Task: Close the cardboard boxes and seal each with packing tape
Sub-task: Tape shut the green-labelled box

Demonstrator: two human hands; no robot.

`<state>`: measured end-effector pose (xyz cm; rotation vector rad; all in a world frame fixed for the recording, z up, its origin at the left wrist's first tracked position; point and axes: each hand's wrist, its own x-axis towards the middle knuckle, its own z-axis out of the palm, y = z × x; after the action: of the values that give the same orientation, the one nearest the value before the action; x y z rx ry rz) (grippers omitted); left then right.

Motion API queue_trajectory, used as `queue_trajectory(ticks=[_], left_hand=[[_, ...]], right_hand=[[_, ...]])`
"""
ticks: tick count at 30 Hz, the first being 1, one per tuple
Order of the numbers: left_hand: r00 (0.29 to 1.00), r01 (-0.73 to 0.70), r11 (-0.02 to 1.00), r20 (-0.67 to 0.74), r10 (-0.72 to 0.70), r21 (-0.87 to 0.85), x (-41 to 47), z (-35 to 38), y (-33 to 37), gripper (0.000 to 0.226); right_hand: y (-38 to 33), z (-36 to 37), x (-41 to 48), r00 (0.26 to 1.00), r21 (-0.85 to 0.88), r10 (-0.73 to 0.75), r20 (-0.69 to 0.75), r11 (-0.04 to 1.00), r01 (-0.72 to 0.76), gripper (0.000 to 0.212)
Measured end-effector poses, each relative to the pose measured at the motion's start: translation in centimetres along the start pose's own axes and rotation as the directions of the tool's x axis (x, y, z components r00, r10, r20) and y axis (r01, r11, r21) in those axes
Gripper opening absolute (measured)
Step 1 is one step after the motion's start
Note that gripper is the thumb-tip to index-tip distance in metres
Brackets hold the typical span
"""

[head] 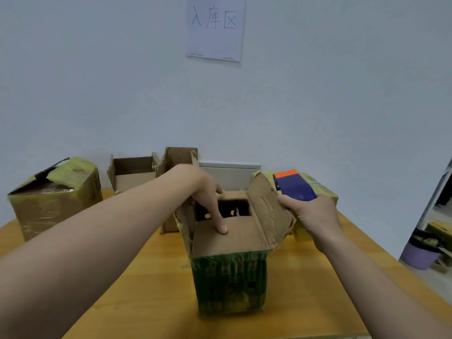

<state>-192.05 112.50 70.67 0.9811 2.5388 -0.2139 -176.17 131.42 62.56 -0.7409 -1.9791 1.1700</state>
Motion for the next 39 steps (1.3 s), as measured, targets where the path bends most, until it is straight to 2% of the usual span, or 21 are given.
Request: queue_trajectory(ticks=[4, 9, 10, 12, 14, 15, 18, 20, 21, 22, 23, 24, 25, 26, 27, 29, 30, 32, 34, 37, 39], left_hand=[[0.994, -0.065, 0.988, -0.081, 0.077, 0.143, 1.3, 1.8, 0.6, 0.125], [0.983, 0.029, 0.980, -0.183, 0.008, 0.198, 1.4, 1.9, 0.9, 0.134], [0.979, 0.011, 0.988, -0.203, 0.021, 0.157, 1.2, 1.8, 0.9, 0.124], [0.951, -0.089, 0.995, -0.301, 0.071, -0.046, 1.4, 1.7, 0.6, 0.079], [0.860, -0.281, 0.884, -0.508, 0.058, -0.375, 1.9, 1.7, 0.3, 0.024], [0.812, -0.365, 0.780, -0.583, -0.001, -0.509, 2.1, 1.8, 0.1, 0.009], [0.730, -0.492, 0.526, -0.658, -0.185, -0.694, 2.9, 2.4, 0.0, 0.026], [0.720, -0.527, 0.418, -0.650, -0.243, -0.740, 3.3, 2.6, 0.0, 0.025], [0.733, -0.529, 0.397, -0.639, -0.231, -0.750, 3.2, 2.6, 0.1, 0.022], [0.756, -0.516, 0.422, -0.628, -0.186, -0.746, 3.2, 2.6, 0.1, 0.016], [0.786, -0.486, 0.508, -0.610, -0.100, -0.711, 3.1, 2.5, 0.1, 0.008], [0.827, -0.438, 0.654, -0.561, 0.024, -0.617, 2.8, 2.4, 0.2, 0.014], [0.879, -0.368, 0.806, -0.456, 0.139, -0.463, 2.2, 2.3, 0.4, 0.033], [0.923, -0.303, 0.904, -0.330, 0.199, -0.301, 1.6, 2.1, 0.5, 0.054], [0.947, -0.262, 0.945, -0.240, 0.214, -0.194, 1.0, 1.8, 0.6, 0.069], [0.968, -0.221, 0.962, -0.157, 0.196, -0.163, 0.5, 1.1, 0.8, 0.077], [0.971, -0.194, 0.970, -0.173, 0.167, -0.149, 0.5, 1.1, 0.9, 0.075], [0.957, -0.129, 0.985, -0.273, 0.094, -0.113, 1.1, 1.7, 1.1, 0.067], [0.924, -0.161, 0.961, -0.375, 0.067, -0.224, 2.5, 3.0, 1.3, 0.056], [0.840, -0.324, 0.825, -0.542, 0.026, -0.462, 4.3, 5.4, 1.7, 0.030], [0.744, -0.402, 0.685, -0.652, -0.143, -0.608, 4.8, 7.0, 1.9, 0.020]], right_hand=[[0.2, 0.3, -0.2, 1.000, 0.030, -0.023, 0.017, 0.999, 0.022, 0.051], [-0.7, 1.7, -0.8, 0.993, 0.104, -0.106, 0.057, 0.990, 0.100, 0.036], [-0.8, 2.1, -0.8, 0.989, 0.091, -0.133, 0.071, 0.988, 0.126, 0.038], [-1.3, 3.0, -0.9, 0.981, 0.061, -0.168, 0.094, 0.985, 0.163, 0.053], [-1.8, 3.7, -0.7, 0.979, 0.025, -0.177, 0.105, 0.984, 0.176, 0.072], [-2.0, 3.9, -0.6, 0.978, 0.001, -0.177, 0.107, 0.984, 0.177, 0.077], [-2.1, 4.3, 0.0, 0.975, -0.054, -0.184, 0.127, 0.980, 0.192, 0.074], [-2.0, 4.2, 0.1, 0.972, -0.081, -0.183, 0.147, 0.977, 0.196, 0.073], [-2.0, 4.2, 0.1, 0.972, -0.088, -0.177, 0.153, 0.977, 0.192, 0.071], [-2.0, 4.1, 0.2, 0.972, -0.093, -0.173, 0.158, 0.978, 0.189, 0.067], [-2.0, 4.0, 0.2, 0.972, -0.096, -0.171, 0.163, 0.977, 0.188, 0.065], [-1.9, 3.9, 0.2, 0.971, -0.097, -0.174, 0.165, 0.977, 0.192, 0.065], [-1.9, 3.9, 0.2, 0.970, -0.103, -0.179, 0.164, 0.975, 0.197, 0.068], [-1.8, 3.9, 0.2, 0.970, -0.111, -0.182, 0.163, 0.973, 0.201, 0.072], [-1.6, 4.1, 0.1, 0.969, -0.123, -0.181, 0.166, 0.972, 0.203, 0.074], [-1.5, 4.5, -0.2, 0.970, -0.165, -0.175, 0.171, 0.965, 0.203, 0.069], [-1.4, 4.7, -0.3, 0.970, -0.197, -0.173, 0.169, 0.959, 0.205, 0.065], [-1.1, 4.9, -0.4, 0.976, -0.219, -0.154, 0.156, 0.958, 0.186, 0.063], [-0.7, 4.9, -0.4, 0.979, -0.140, -0.139, 0.147, 0.977, 0.160, 0.070], [-0.2, 4.7, -0.4, 0.983, -0.025, -0.104, 0.150, 0.994, 0.109, 0.073], [0.1, 4.9, -0.7, 0.980, -0.031, -0.087, 0.181, 0.995, 0.094, 0.069]])
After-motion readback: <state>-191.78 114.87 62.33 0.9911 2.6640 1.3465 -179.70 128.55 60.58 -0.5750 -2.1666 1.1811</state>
